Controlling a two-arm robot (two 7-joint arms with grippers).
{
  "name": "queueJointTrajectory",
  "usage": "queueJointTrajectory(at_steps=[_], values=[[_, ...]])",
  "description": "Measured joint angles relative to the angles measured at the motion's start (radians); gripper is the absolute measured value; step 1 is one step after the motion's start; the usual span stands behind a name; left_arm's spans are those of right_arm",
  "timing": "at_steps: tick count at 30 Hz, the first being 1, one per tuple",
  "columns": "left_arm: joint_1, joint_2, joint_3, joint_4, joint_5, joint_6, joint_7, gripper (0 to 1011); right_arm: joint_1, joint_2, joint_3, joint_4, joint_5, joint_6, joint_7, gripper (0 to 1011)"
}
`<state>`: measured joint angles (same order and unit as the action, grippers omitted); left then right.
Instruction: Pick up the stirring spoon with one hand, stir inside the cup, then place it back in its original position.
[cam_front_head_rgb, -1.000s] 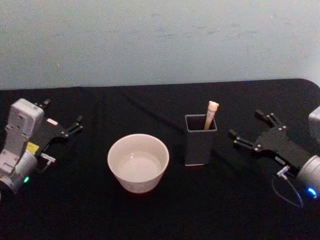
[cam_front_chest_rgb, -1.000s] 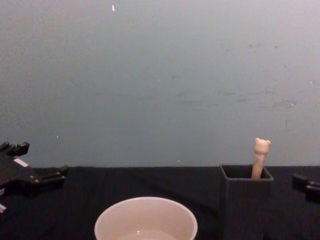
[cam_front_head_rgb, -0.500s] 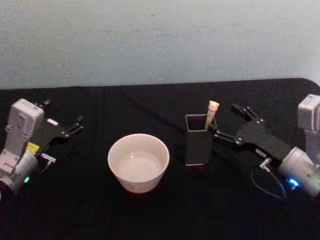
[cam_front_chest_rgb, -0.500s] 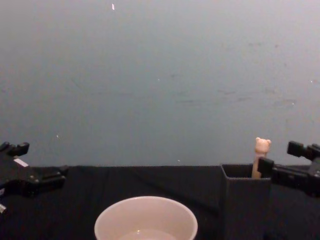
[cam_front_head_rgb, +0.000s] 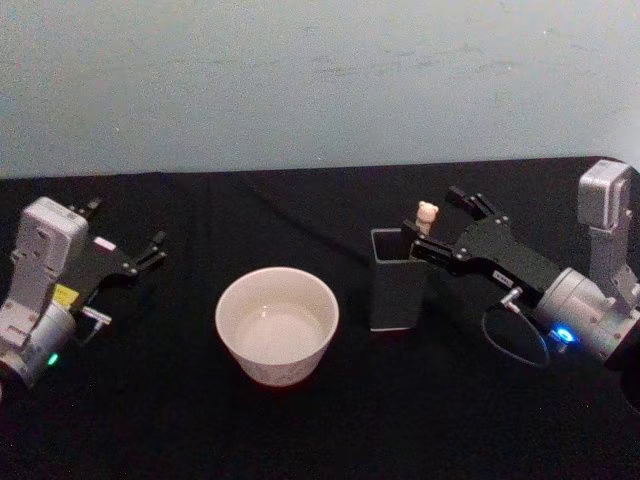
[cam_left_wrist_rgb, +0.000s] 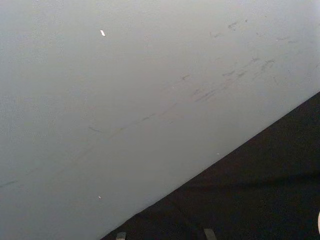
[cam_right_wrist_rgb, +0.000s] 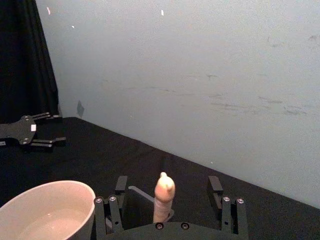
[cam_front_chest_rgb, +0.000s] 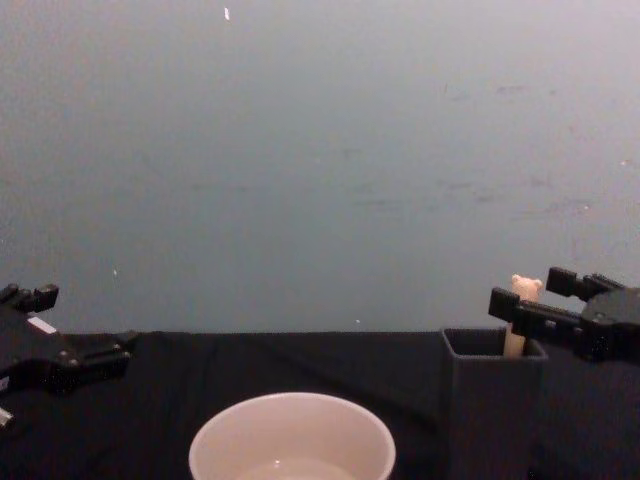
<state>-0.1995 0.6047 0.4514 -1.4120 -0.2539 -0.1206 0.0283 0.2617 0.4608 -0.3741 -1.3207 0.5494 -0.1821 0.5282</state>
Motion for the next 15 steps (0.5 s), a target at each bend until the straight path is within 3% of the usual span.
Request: queueJointTrajectory(at_steps=[15], values=[[0.0, 0.0, 0.0, 0.0, 0.0, 0.0, 0.0, 1001, 0.018, -0.022, 0.011, 0.033, -0.01, 0.023, 0.024, 1002]])
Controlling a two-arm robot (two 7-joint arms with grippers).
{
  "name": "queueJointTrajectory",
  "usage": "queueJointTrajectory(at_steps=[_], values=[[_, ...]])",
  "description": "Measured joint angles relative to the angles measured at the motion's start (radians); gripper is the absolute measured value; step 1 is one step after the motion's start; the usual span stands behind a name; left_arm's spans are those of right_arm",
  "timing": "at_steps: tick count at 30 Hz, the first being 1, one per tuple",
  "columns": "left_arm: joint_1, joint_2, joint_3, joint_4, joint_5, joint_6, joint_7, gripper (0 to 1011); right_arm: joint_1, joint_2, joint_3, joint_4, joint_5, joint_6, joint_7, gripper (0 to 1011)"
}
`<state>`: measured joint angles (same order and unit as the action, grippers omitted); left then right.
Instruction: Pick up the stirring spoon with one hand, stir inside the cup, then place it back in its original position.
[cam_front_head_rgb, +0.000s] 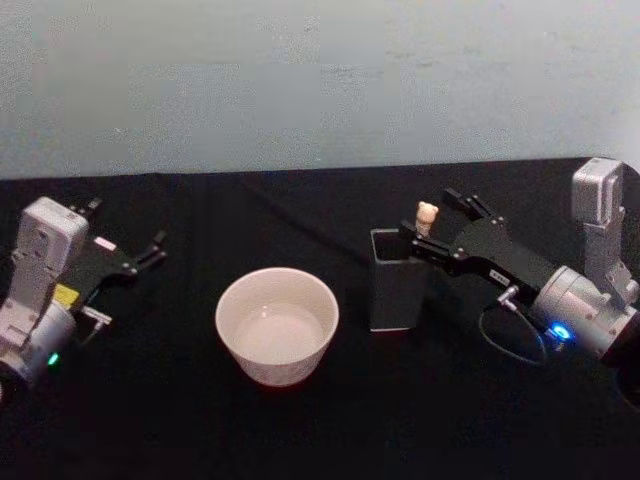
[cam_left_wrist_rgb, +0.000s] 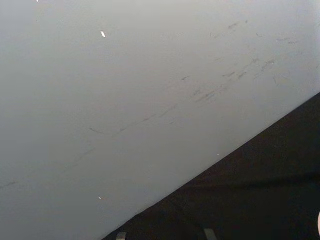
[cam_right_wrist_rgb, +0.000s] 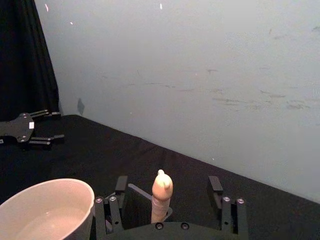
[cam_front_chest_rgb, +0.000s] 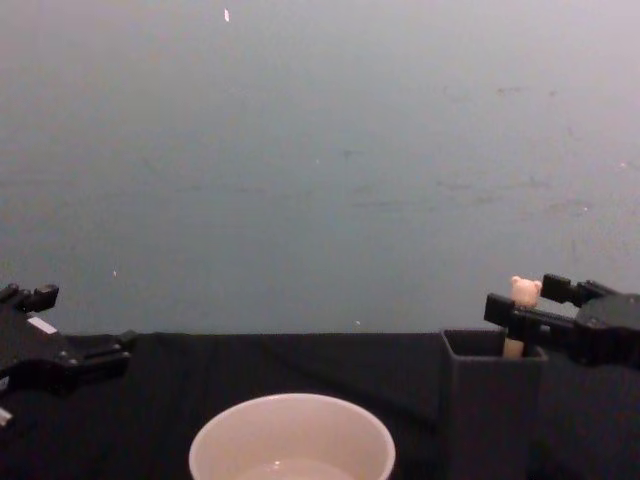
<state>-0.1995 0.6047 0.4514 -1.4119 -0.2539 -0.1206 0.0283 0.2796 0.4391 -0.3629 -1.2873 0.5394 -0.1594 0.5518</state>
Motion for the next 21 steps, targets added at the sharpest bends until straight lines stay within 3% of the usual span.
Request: queueJointTrajectory(at_steps=[11, 17, 21], values=[[0.0, 0.0, 0.0, 0.0, 0.0, 0.0, 0.0, 1001, -0.001, 0.002, 0.0, -0.003, 0.0, -0.002, -0.003, 992], [0.0, 0.0, 0.0, 0.0, 0.0, 0.0, 0.0, 1001, -0.002, 0.002, -0.001, -0.004, 0.0, -0.002, -0.004, 887], [0.0, 0.0, 0.0, 0.0, 0.0, 0.0, 0.0, 1001, -0.002, 0.003, -0.001, -0.004, 0.0, -0.003, -0.005, 765]])
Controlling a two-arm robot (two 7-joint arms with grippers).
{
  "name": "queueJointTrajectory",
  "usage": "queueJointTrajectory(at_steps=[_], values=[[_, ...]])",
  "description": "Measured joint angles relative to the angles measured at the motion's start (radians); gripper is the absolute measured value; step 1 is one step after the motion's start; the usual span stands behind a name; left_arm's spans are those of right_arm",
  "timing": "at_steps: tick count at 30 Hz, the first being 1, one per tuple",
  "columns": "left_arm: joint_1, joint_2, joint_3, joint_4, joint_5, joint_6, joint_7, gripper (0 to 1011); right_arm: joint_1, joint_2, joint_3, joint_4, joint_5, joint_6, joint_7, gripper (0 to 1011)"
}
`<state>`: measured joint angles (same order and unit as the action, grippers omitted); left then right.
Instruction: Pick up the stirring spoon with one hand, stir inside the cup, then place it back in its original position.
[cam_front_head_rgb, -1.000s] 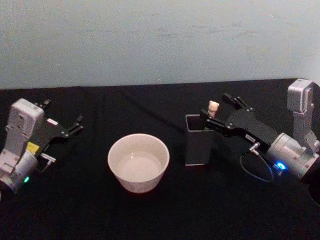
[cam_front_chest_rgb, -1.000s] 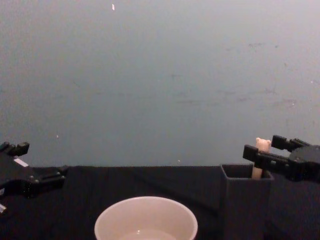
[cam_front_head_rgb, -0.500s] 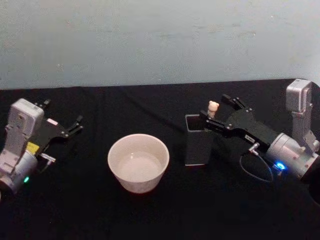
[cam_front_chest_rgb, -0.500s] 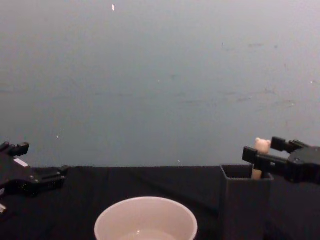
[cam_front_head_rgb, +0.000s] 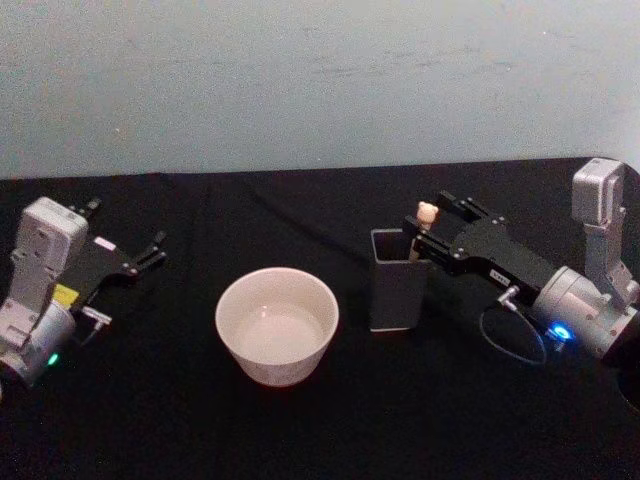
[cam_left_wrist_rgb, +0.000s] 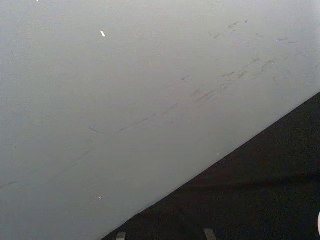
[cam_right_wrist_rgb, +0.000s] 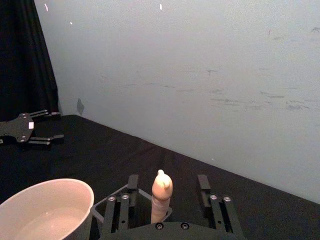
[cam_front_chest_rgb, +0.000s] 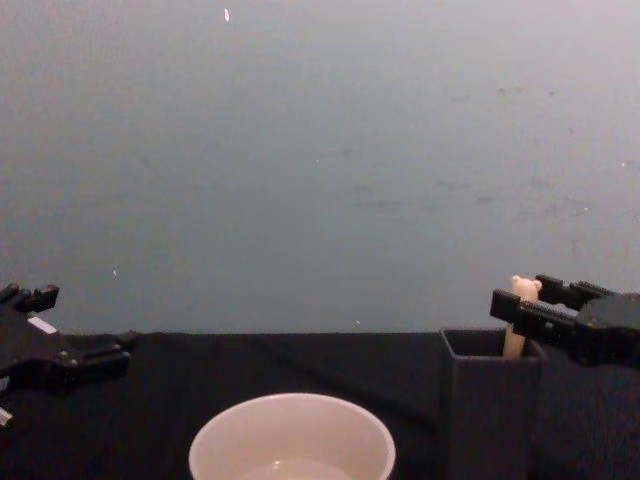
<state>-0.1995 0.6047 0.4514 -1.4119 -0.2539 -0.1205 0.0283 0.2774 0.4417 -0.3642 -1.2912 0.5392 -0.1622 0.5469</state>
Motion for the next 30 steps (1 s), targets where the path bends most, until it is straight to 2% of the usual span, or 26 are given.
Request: queueJointTrajectory(at_steps=[5, 8, 9, 10, 12, 16, 18, 30], values=[[0.0, 0.0, 0.0, 0.0, 0.0, 0.0, 0.0, 1001, 0.0, 0.0, 0.0, -0.001, 0.0, -0.001, -0.001, 591], [0.0, 0.0, 0.0, 0.0, 0.0, 0.0, 0.0, 1001, 0.0, 0.0, 0.0, -0.001, 0.0, -0.001, -0.001, 531], [0.0, 0.0, 0.0, 0.0, 0.0, 0.0, 0.0, 1001, 0.0, 0.0, 0.0, -0.001, 0.0, -0.001, -0.001, 473], [0.0, 0.0, 0.0, 0.0, 0.0, 0.0, 0.0, 1001, 0.0, 0.0, 0.0, -0.001, 0.0, -0.001, -0.001, 473], [0.0, 0.0, 0.0, 0.0, 0.0, 0.0, 0.0, 1001, 0.0, 0.0, 0.0, -0.001, 0.0, -0.001, -0.001, 365], [0.0, 0.0, 0.0, 0.0, 0.0, 0.0, 0.0, 1001, 0.0, 0.0, 0.0, -0.001, 0.0, -0.001, -0.001, 247], [0.0, 0.0, 0.0, 0.0, 0.0, 0.0, 0.0, 1001, 0.0, 0.0, 0.0, -0.001, 0.0, -0.001, -0.001, 214], [0.0, 0.0, 0.0, 0.0, 0.0, 0.0, 0.0, 1001, -0.006, -0.005, 0.014, -0.012, 0.008, 0.006, 0.018, 214]])
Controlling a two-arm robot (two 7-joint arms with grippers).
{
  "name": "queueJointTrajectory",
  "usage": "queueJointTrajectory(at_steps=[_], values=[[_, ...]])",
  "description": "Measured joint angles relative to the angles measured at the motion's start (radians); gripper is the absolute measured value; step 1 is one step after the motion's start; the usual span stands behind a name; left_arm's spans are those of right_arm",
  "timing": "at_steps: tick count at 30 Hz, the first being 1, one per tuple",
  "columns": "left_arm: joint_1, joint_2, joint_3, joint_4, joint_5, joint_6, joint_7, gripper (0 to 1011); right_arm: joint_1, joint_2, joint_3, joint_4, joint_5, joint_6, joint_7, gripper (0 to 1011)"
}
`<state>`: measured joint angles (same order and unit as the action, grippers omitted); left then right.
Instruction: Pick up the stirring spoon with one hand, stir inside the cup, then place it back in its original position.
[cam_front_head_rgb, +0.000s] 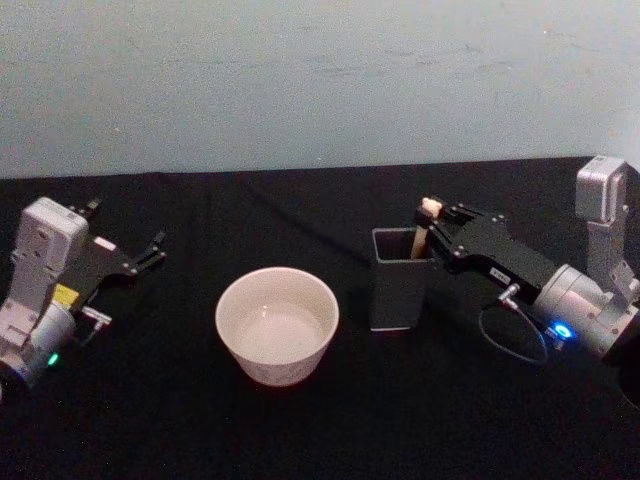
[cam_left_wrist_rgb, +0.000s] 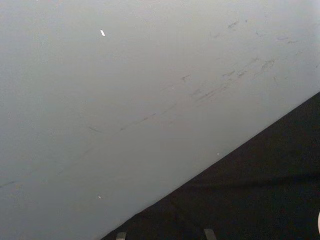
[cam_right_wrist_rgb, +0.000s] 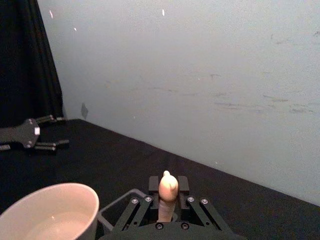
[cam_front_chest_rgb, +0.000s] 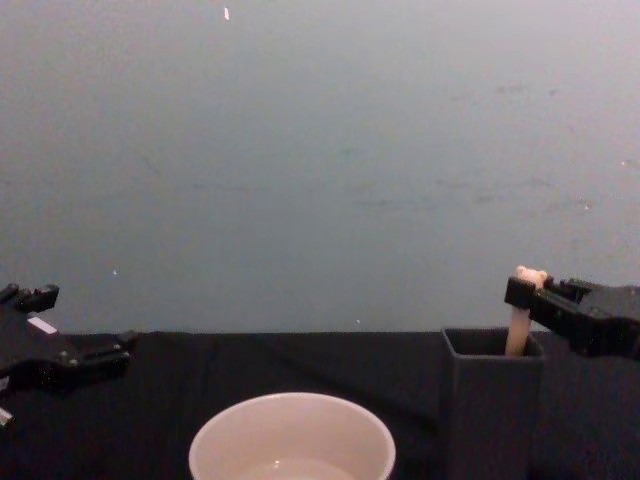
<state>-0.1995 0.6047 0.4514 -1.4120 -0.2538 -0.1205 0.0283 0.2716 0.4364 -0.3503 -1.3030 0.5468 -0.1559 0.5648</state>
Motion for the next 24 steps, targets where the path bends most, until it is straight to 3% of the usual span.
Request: queueJointTrajectory(at_steps=[11, 24], values=[[0.0, 0.0, 0.0, 0.0, 0.0, 0.0, 0.0, 1001, -0.018, -0.001, 0.042, -0.067, 0.07, 0.035, 0.011, 214], [0.0, 0.0, 0.0, 0.0, 0.0, 0.0, 0.0, 1001, 0.003, -0.015, 0.077, -0.138, 0.129, 0.008, 0.004, 214]])
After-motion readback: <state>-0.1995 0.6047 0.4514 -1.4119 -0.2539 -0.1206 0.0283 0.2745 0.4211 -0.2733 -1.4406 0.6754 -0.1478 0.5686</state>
